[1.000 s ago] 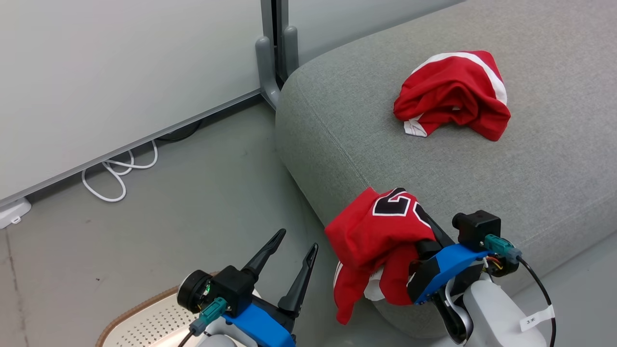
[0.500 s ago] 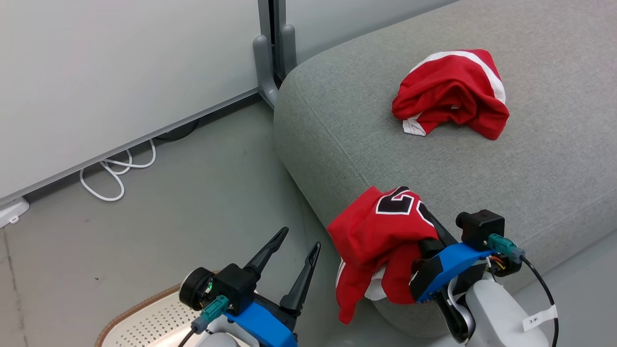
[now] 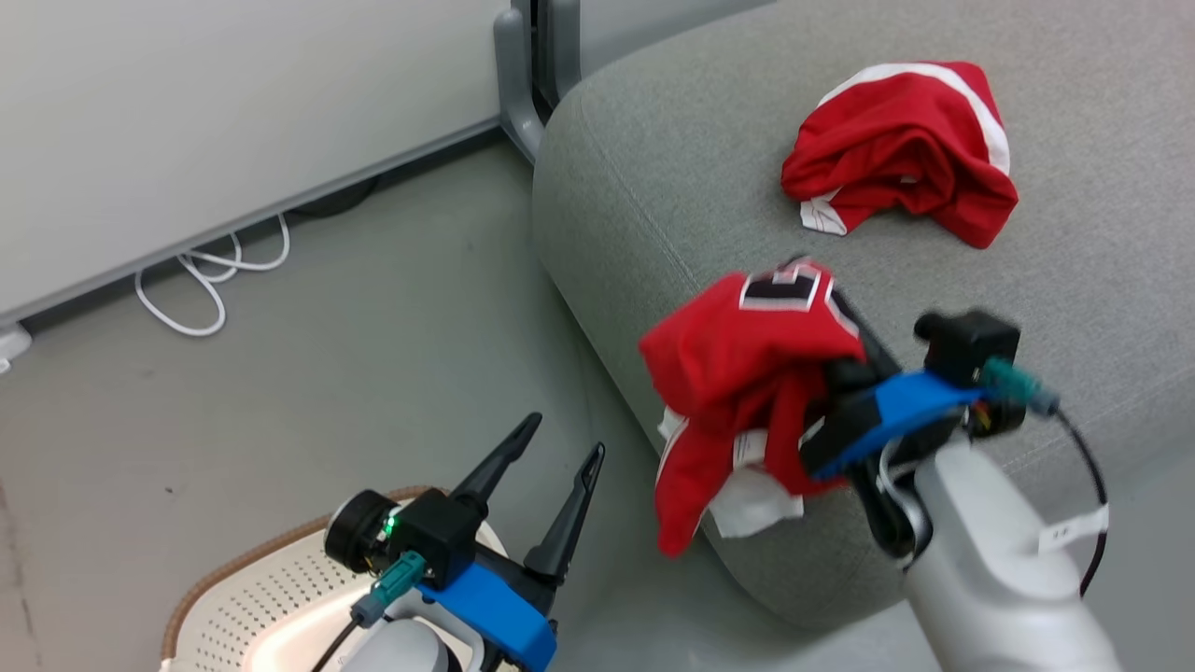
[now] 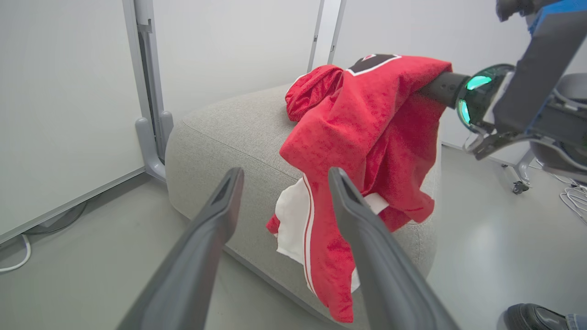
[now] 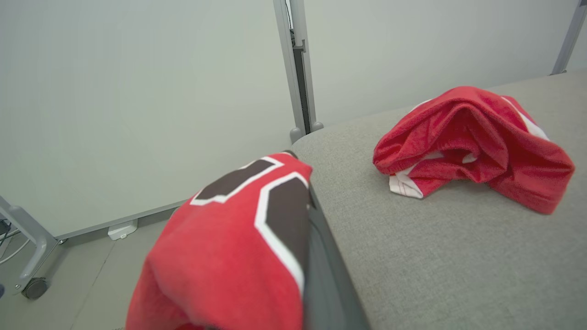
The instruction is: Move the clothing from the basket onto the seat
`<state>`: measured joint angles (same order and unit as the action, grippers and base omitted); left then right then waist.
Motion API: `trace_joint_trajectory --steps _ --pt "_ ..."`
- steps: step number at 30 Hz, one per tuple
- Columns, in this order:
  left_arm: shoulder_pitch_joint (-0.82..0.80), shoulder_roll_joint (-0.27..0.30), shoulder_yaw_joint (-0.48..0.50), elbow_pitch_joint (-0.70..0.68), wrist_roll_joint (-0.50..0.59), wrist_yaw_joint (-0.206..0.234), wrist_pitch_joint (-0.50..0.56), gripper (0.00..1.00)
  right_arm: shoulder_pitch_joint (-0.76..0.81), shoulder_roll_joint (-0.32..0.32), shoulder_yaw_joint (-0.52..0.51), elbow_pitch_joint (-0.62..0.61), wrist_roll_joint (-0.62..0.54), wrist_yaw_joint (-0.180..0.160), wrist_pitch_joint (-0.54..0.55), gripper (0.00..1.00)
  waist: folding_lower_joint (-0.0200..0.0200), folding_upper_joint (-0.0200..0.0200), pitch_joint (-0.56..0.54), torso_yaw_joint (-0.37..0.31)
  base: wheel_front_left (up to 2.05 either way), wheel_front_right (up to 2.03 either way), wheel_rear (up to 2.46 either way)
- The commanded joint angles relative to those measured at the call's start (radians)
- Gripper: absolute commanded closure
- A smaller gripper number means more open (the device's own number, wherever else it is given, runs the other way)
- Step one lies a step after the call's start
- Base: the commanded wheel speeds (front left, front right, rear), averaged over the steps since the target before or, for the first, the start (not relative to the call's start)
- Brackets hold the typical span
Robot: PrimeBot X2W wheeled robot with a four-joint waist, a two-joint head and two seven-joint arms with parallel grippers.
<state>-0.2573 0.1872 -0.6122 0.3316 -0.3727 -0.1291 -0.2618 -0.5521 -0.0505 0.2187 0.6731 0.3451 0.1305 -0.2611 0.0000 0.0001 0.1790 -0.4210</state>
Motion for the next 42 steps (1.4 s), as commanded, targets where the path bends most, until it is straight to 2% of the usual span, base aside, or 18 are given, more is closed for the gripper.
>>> trace_joint_trajectory --steps 1,6,11,20,29,36,42 --pt "-0.027 0.011 0.005 -0.006 0.008 -0.001 -0.004 0.0 -0.044 0.0 -0.008 -0.006 0.003 0.001 -0.006 1.0 0.0 -0.0001 0.028 0.0 0.0 0.0 0.0" --pt "-0.072 0.047 0.005 -0.029 0.021 -0.001 -0.001 0.0 -0.166 0.001 -0.07 -0.029 -0.023 0.001 -0.003 1.0 0.0 -0.0001 0.12 0.006 0.0 0.0 0.0" --pt "-0.115 0.09 0.015 -0.085 0.042 0.005 0.016 0.0 -0.278 -0.028 -0.143 -0.083 -0.048 0.001 0.024 1.0 0.0 -0.0001 0.218 0.005 0.0 0.0 0.0" --pt "-0.155 0.159 0.04 -0.228 0.066 0.024 0.056 0.0 -0.417 -0.102 -0.298 -0.263 -0.06 0.001 0.131 1.0 0.0 -0.0001 0.361 -0.003 0.0 0.0 0.0" --pt "-0.186 0.229 0.03 -0.372 0.09 0.016 0.108 0.0 -0.485 -0.166 -0.465 -0.426 -0.085 0.001 0.25 1.0 0.0 -0.0001 0.49 -0.016 0.0 0.0 0.0" --pt "-0.208 0.27 0.005 -0.485 0.112 0.011 0.132 0.0 -0.484 -0.192 -0.583 -0.388 -0.15 0.0 0.232 1.0 0.0 -0.0001 0.561 -0.023 0.0 0.0 0.0" --pt "-0.214 0.295 0.002 -0.545 0.118 0.012 0.163 0.0 -0.476 -0.162 -0.658 -0.271 -0.177 0.001 0.148 1.0 0.0 -0.0001 0.604 -0.021 0.0 0.0 0.0"
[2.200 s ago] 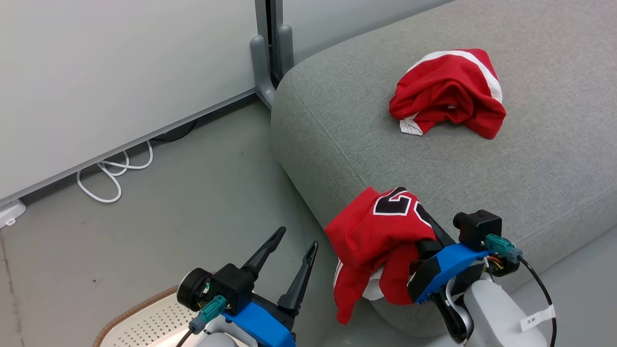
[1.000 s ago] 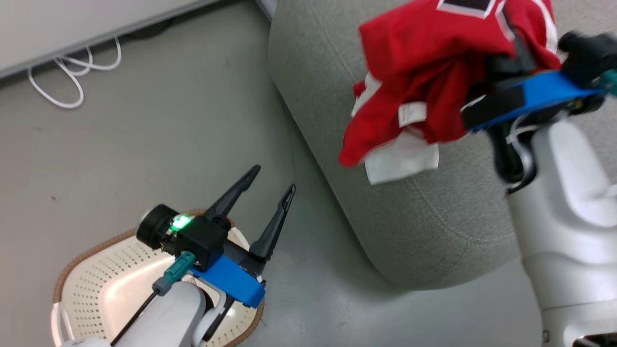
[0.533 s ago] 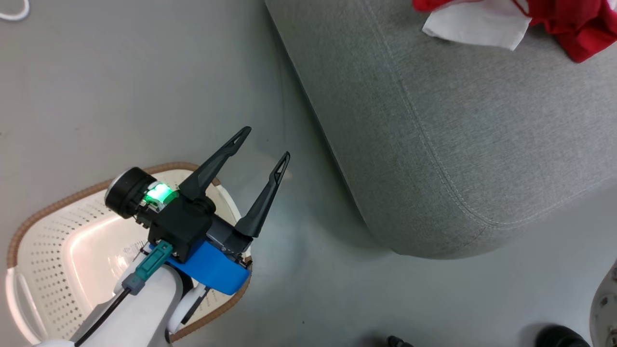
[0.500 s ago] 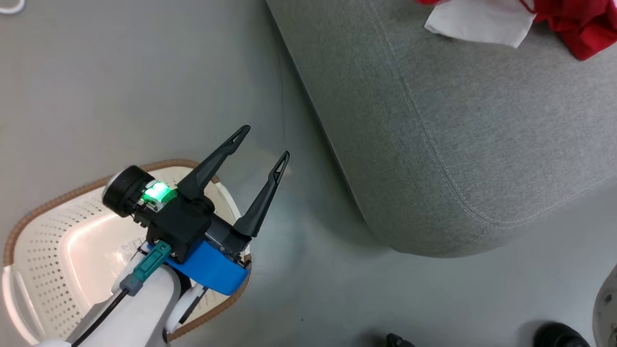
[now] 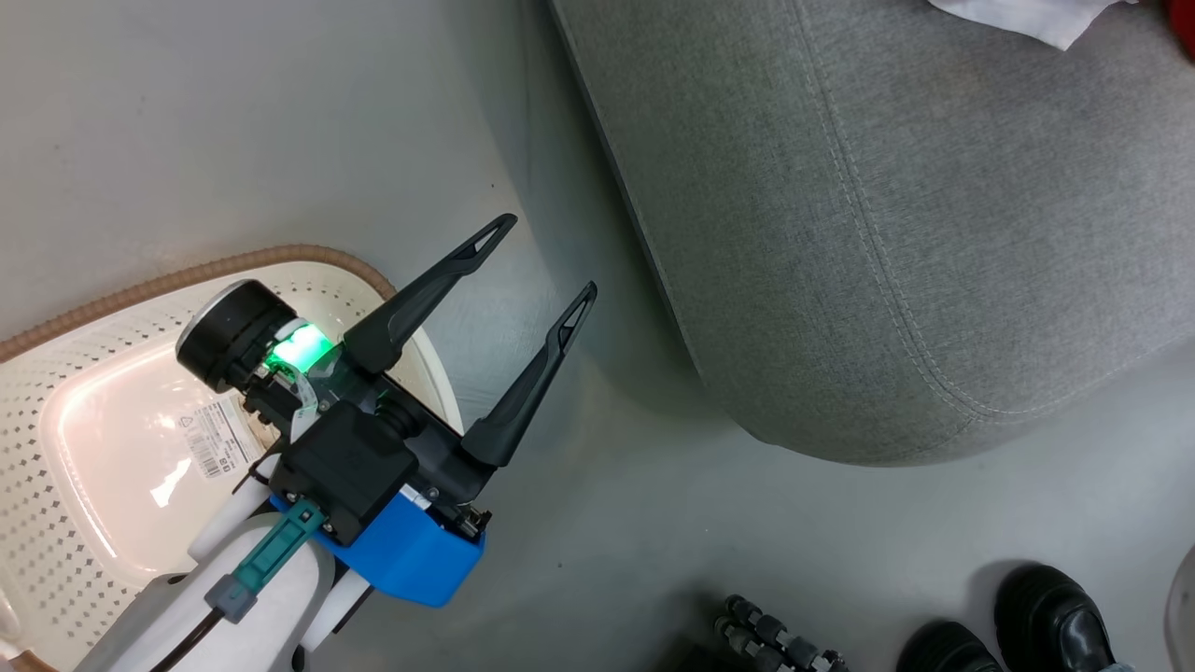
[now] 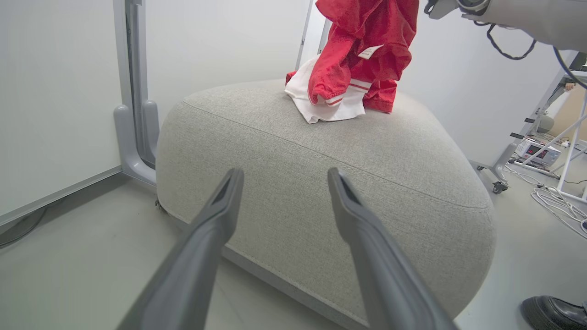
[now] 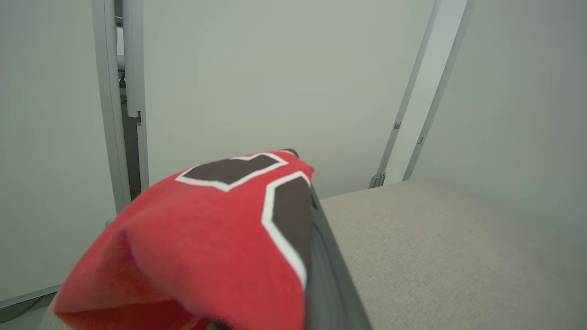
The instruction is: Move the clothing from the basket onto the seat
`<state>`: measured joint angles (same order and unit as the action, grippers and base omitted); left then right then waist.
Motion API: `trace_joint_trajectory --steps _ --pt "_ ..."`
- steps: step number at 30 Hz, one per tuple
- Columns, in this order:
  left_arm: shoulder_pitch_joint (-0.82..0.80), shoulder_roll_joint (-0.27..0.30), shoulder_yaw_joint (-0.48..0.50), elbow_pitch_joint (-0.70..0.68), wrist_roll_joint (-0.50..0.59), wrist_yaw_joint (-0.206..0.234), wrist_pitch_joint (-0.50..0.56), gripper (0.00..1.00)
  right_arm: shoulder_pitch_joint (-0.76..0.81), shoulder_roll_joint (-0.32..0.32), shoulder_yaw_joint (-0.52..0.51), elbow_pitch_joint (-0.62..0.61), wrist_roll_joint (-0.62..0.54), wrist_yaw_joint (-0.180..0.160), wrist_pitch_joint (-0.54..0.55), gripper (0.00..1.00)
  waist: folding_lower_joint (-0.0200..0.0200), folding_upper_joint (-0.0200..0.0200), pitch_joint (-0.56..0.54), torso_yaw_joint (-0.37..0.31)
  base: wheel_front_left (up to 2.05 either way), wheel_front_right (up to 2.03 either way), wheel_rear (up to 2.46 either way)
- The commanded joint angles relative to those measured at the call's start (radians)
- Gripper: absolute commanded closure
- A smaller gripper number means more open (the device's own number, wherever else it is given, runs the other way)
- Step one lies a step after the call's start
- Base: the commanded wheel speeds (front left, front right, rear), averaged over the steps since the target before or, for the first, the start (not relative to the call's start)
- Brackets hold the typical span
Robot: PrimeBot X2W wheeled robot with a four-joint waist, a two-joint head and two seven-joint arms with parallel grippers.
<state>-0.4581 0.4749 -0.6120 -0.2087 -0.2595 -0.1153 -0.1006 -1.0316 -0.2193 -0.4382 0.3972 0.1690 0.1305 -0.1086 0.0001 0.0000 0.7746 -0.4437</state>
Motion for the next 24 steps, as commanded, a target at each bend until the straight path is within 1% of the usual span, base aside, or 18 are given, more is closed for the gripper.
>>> trace_joint_trajectory --steps 1,5,8,13,17,24 --pt "-0.011 0.01 0.003 -0.012 0.003 0.0 0.007 0.0 0.004 0.013 -0.009 0.029 -0.005 0.001 -0.017 1.0 -0.0001 0.0 0.013 0.003 0.0 0.0 0.0" --pt "0.002 0.021 0.006 -0.037 0.0 0.009 0.026 0.0 -0.001 0.025 -0.023 0.135 -0.026 0.001 -0.056 1.0 -0.0001 0.0 0.031 0.008 0.0 0.0 0.0" --pt "0.011 0.03 0.006 -0.049 0.0 0.018 0.035 0.0 -0.007 0.025 -0.014 0.208 -0.052 0.001 -0.088 1.0 -0.0001 0.0 0.035 0.014 0.0 0.0 0.0" --pt "0.013 0.036 0.006 -0.065 0.001 0.025 0.038 0.0 -0.02 0.016 -0.038 0.309 -0.071 0.0 -0.119 1.0 -0.0001 0.0 0.041 0.028 0.0 0.0 0.0" --pt "0.011 0.037 0.006 -0.07 0.001 0.028 0.034 0.0 -0.036 0.011 -0.052 0.36 -0.079 0.001 -0.138 1.0 -0.0001 0.0 0.04 0.037 0.0 0.0 0.0" --pt "0.007 0.029 0.001 -0.06 -0.005 0.034 0.024 0.0 -0.05 0.005 -0.045 0.4 -0.093 0.001 -0.15 1.0 -0.0001 0.0 0.03 0.044 0.0 0.0 0.0"
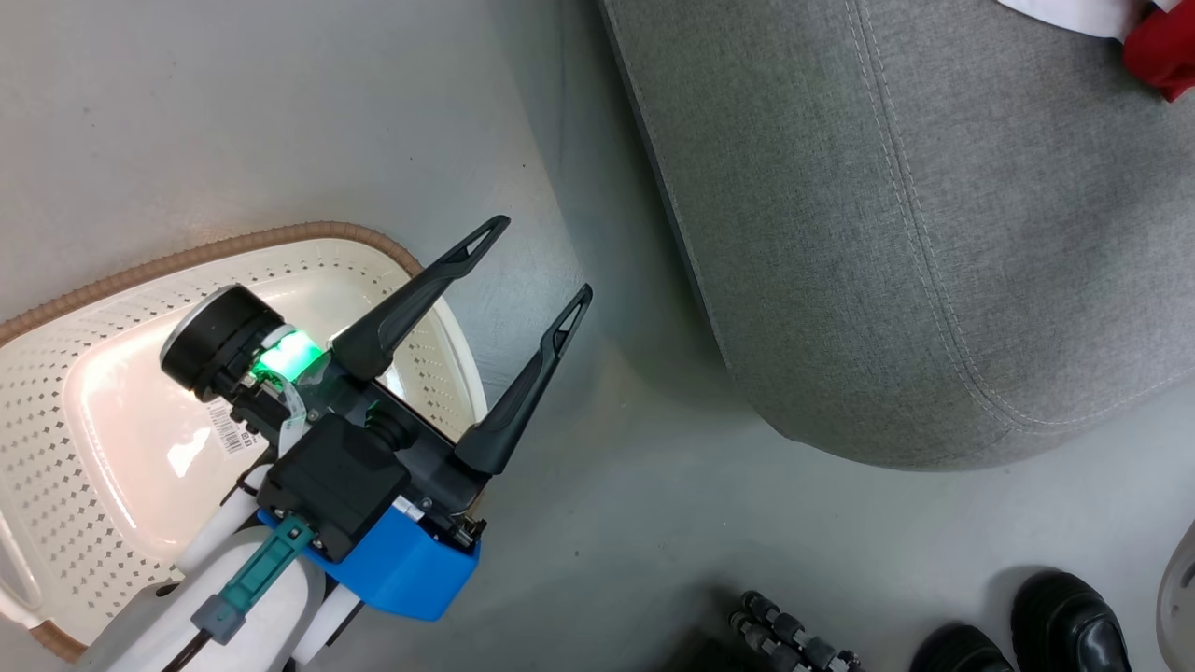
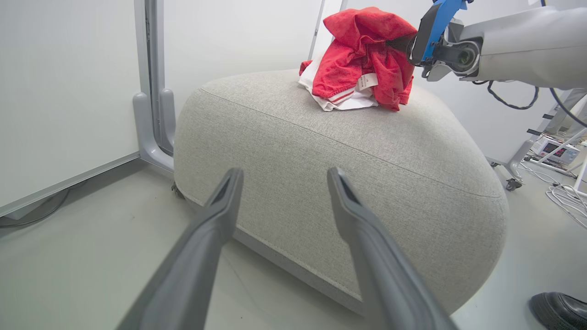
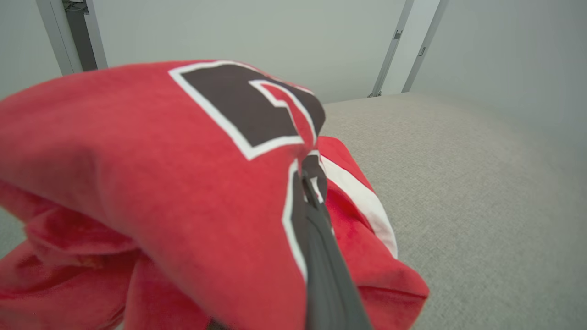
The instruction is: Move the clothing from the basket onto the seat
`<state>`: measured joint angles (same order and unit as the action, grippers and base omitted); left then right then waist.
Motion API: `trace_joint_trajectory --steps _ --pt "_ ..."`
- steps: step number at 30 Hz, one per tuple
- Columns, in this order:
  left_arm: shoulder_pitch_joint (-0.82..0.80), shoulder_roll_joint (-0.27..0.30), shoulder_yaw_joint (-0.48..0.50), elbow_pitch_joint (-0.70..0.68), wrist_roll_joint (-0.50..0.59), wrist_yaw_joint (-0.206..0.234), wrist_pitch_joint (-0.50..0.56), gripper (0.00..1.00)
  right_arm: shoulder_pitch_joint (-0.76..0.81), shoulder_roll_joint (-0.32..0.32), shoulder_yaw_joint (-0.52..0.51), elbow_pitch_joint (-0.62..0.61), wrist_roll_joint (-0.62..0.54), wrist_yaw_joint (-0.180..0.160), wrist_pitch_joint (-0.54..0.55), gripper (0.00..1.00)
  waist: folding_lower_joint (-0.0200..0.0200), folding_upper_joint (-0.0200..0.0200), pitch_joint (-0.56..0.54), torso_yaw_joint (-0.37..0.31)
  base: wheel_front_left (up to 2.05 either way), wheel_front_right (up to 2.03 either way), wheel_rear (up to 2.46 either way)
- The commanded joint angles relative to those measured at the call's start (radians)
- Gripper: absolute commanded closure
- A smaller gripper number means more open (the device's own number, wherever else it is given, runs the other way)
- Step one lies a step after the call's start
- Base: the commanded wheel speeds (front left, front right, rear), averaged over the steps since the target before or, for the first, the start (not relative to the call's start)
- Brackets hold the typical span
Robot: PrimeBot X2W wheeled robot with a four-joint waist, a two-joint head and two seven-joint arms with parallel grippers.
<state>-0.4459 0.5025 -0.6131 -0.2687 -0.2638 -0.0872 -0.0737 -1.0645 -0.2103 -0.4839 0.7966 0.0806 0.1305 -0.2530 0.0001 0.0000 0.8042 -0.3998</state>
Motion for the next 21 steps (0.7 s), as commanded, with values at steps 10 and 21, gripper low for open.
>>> trace_joint_trajectory --steps 10,21 --pt "-0.009 -0.005 -0.002 0.016 -0.009 0.01 -0.019 0.0 -0.01 -0.007 0.009 0.017 -0.02 0.0 -0.012 0.0 -0.0001 0.0 -0.014 0.004 0.0 0.0 0.0" --pt "-0.018 -0.026 -0.003 0.048 -0.028 0.016 -0.055 0.0 0.013 -0.003 -0.007 0.011 -0.043 0.0 -0.013 0.0 -0.0001 0.0 -0.055 0.025 0.0 0.0 0.0"
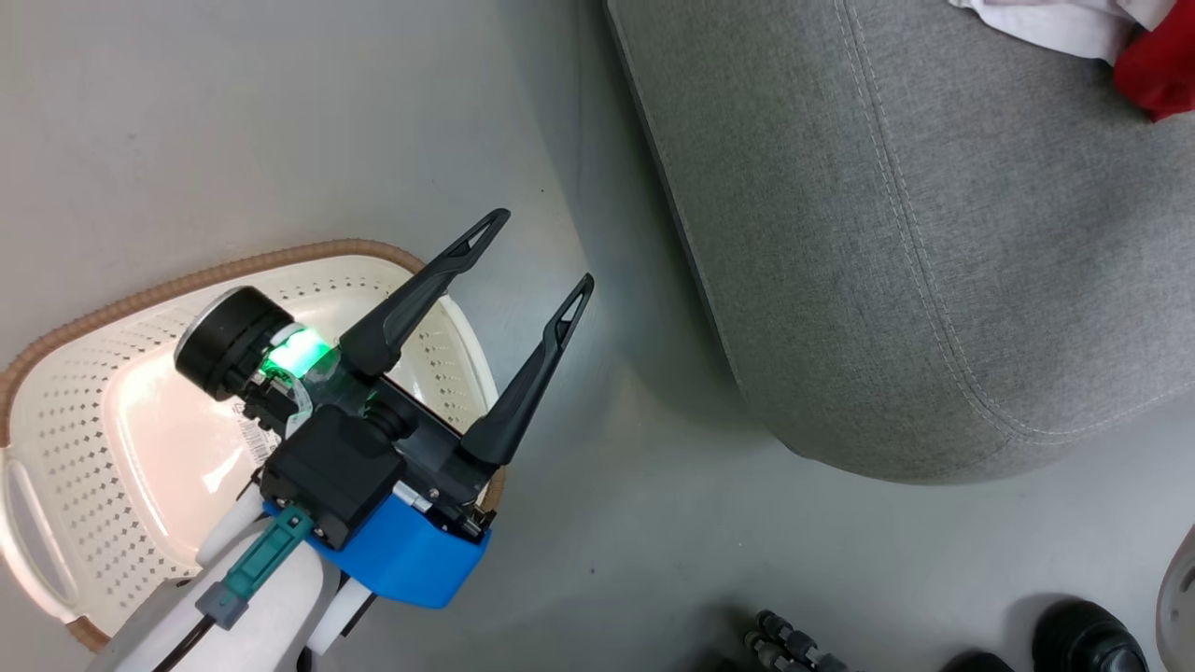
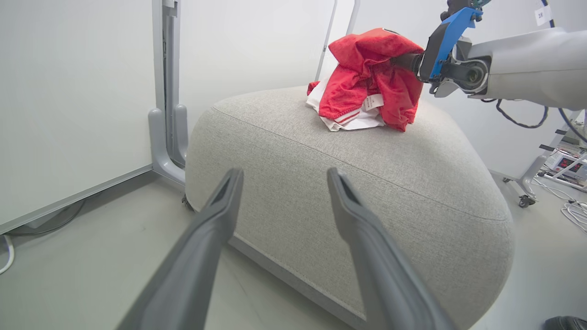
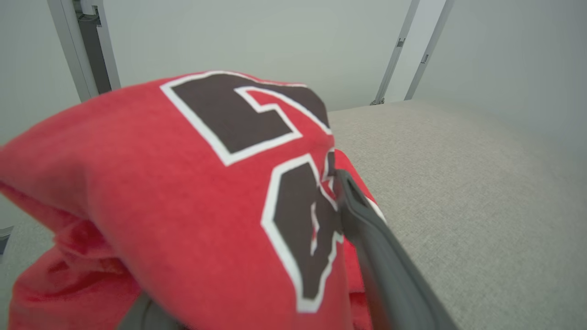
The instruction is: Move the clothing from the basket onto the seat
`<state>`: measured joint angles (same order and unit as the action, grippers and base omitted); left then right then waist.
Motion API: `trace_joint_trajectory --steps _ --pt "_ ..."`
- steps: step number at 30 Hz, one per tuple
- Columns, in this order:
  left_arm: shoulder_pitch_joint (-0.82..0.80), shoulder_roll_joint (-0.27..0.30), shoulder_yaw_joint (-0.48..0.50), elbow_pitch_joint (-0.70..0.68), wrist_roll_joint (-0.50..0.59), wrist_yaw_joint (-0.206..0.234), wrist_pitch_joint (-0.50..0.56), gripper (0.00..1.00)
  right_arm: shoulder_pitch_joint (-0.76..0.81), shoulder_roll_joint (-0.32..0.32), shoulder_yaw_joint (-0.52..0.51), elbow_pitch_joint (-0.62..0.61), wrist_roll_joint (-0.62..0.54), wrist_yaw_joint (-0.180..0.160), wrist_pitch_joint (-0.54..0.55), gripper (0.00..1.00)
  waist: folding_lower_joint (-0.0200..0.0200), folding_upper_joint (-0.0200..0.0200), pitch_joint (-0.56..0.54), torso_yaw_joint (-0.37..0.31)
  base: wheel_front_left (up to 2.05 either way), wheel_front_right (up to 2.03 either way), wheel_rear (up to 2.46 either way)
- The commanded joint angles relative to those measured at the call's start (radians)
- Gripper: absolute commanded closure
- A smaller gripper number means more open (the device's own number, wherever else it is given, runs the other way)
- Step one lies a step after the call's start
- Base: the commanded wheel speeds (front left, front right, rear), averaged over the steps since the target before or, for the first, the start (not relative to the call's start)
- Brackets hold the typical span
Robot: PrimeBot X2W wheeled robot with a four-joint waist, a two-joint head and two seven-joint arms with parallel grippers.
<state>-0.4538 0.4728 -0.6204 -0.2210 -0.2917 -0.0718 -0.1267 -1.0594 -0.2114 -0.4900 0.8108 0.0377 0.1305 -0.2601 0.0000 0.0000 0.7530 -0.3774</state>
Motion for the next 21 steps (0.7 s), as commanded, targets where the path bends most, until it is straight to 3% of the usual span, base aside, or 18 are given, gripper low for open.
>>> trace_joint_trajectory --steps 1,21 --pt "-0.01 0.002 0.005 0.007 -0.003 0.001 -0.007 0.0 0.014 0.0 -0.003 -0.004 -0.002 0.0 -0.006 0.0 0.0 0.0 -0.011 0.005 0.0 0.0 0.0" --pt "0.046 -0.102 0.002 0.228 -0.089 0.02 -0.11 0.0 0.198 0.01 0.067 -0.03 -0.005 0.0 -0.007 0.0 0.0 0.0 -0.228 0.083 0.0 0.0 0.0"
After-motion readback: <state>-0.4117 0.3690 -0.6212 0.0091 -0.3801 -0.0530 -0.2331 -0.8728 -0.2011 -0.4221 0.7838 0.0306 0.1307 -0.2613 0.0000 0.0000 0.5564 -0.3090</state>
